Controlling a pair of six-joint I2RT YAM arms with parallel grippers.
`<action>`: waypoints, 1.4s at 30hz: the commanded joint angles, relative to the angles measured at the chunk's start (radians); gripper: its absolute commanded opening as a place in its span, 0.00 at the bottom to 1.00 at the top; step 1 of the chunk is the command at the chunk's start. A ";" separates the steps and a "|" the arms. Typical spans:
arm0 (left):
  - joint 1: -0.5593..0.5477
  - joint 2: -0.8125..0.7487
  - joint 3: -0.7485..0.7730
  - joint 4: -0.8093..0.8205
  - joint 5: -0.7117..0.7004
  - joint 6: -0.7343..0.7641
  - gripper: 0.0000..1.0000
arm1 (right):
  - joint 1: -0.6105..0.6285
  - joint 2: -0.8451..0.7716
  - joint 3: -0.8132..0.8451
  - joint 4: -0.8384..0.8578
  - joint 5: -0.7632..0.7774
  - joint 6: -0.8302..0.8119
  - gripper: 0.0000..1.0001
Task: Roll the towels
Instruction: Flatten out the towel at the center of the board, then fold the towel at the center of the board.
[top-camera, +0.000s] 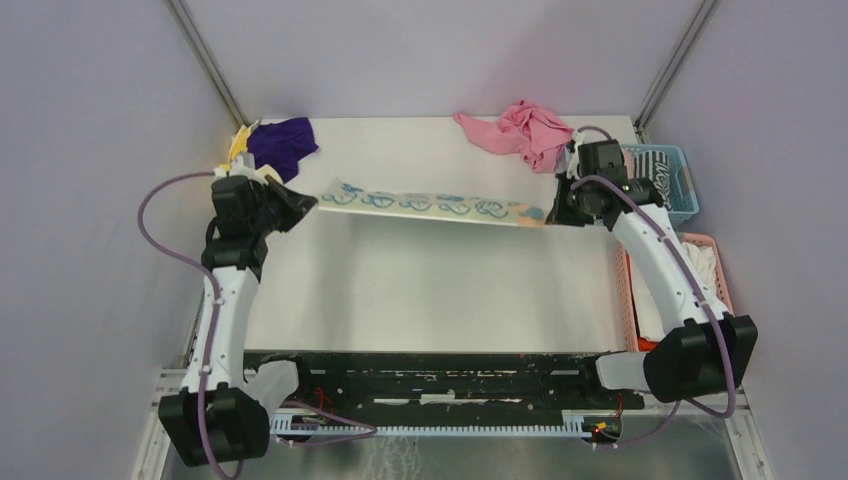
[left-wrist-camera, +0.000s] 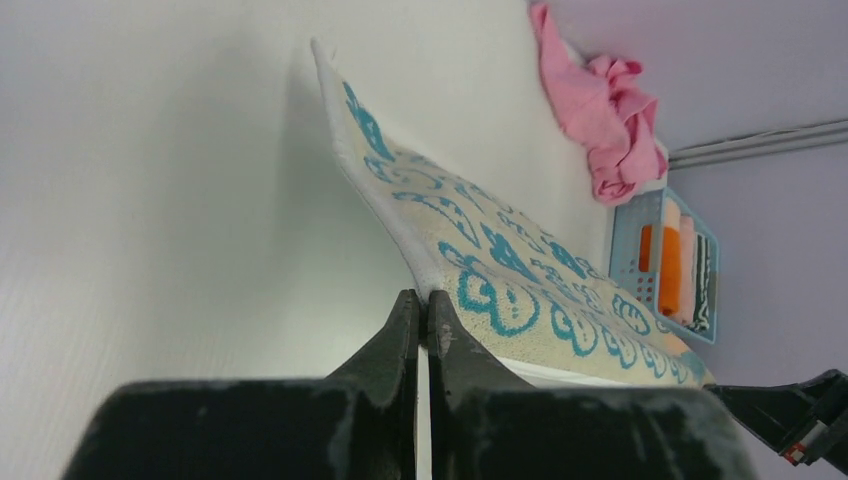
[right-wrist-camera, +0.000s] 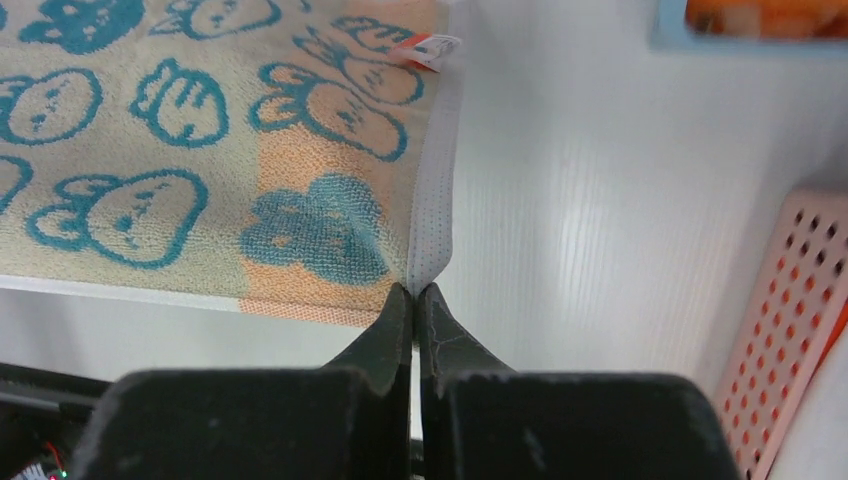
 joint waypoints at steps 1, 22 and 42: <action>0.033 -0.182 -0.271 0.017 -0.092 -0.075 0.03 | -0.031 -0.160 -0.269 0.066 0.039 0.054 0.01; 0.032 -0.379 -0.442 -0.238 -0.245 -0.212 0.03 | -0.029 -0.204 -0.433 -0.020 0.010 0.191 0.06; 0.031 0.107 -0.260 0.004 -0.117 -0.158 0.03 | -0.030 0.333 -0.056 -0.003 -0.051 0.110 0.01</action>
